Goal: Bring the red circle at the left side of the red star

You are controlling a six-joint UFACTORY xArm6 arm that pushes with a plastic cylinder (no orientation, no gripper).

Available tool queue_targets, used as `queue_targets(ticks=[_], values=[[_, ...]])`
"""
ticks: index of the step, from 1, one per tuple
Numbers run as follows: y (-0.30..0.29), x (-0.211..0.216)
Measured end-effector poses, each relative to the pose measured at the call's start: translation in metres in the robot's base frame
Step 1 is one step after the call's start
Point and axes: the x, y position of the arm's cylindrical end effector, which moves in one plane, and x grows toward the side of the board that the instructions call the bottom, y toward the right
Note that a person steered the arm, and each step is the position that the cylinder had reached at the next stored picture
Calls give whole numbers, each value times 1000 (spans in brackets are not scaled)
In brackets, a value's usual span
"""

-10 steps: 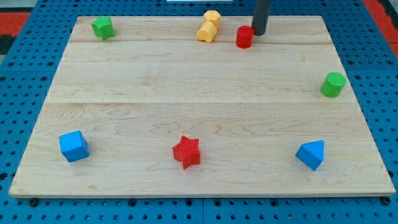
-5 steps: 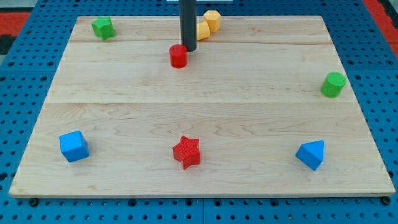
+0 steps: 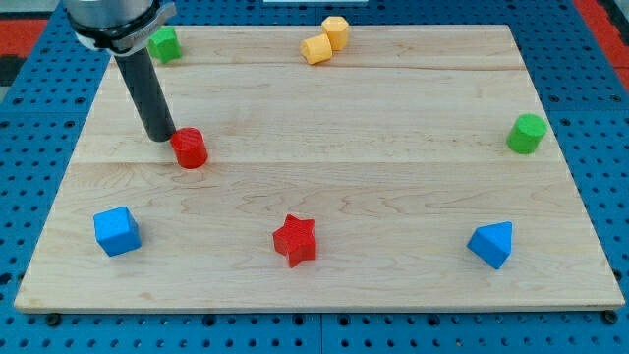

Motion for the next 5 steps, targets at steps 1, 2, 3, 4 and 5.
queue_targets(ticks=[1, 2, 3, 4, 5], values=[[42, 14], [99, 31], [140, 29], [146, 48], [146, 77]])
